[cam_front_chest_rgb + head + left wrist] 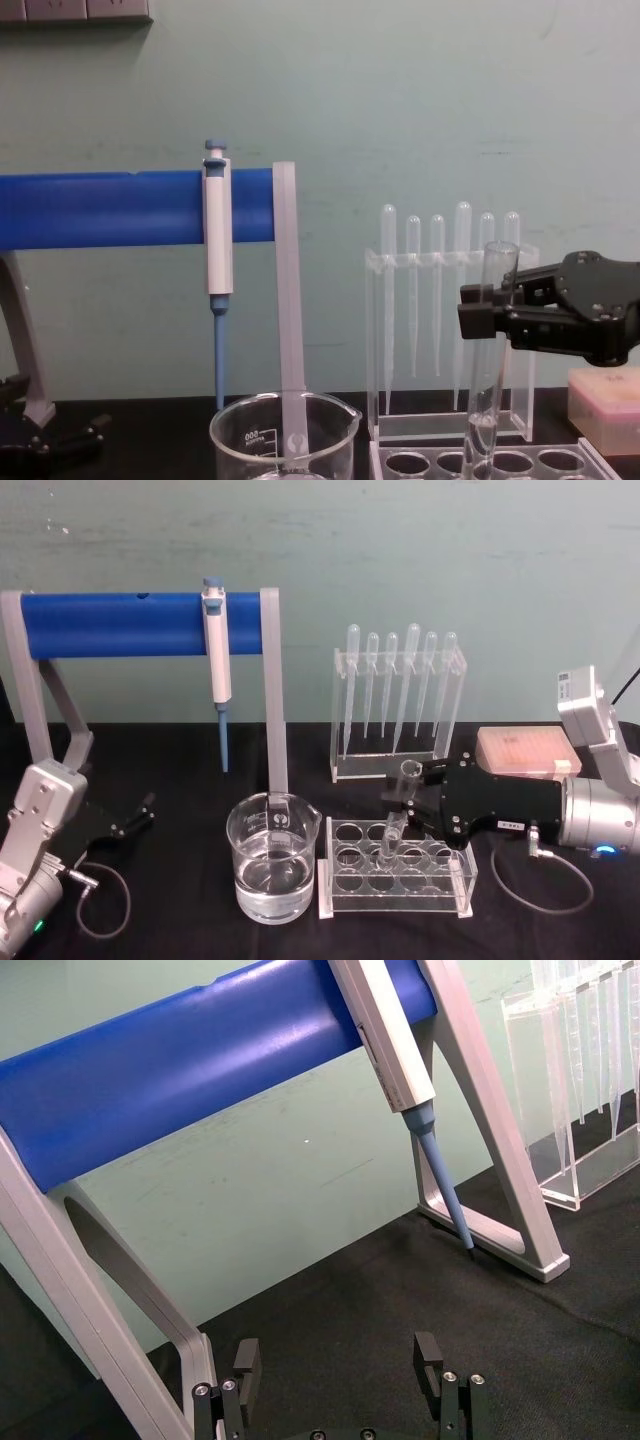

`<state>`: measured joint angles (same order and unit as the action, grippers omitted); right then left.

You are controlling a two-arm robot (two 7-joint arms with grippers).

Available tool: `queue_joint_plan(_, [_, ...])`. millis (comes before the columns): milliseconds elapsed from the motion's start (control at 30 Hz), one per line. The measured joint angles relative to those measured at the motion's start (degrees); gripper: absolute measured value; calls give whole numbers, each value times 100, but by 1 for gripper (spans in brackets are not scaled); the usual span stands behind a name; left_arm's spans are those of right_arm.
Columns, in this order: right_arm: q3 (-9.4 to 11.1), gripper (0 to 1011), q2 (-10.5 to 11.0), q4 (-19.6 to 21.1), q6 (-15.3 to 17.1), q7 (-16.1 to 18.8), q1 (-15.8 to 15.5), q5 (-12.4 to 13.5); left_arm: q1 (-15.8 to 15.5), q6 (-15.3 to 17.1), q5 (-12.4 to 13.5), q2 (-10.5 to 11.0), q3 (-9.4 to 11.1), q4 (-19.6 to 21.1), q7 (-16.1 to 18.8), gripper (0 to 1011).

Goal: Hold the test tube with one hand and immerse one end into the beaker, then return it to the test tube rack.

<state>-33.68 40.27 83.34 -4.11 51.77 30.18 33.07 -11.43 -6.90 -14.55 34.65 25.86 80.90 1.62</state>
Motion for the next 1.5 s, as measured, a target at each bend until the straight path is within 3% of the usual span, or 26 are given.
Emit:
queue_joint_plan(967, [-86,225,-195,-446,-266,178,-45,-50,0,0,0,0,0,0,0,1000])
queue_joint_plan(1500, [-81,225,-205,-450,-297,147,-121,-113,0,0,0,0,0,0,0,1000])
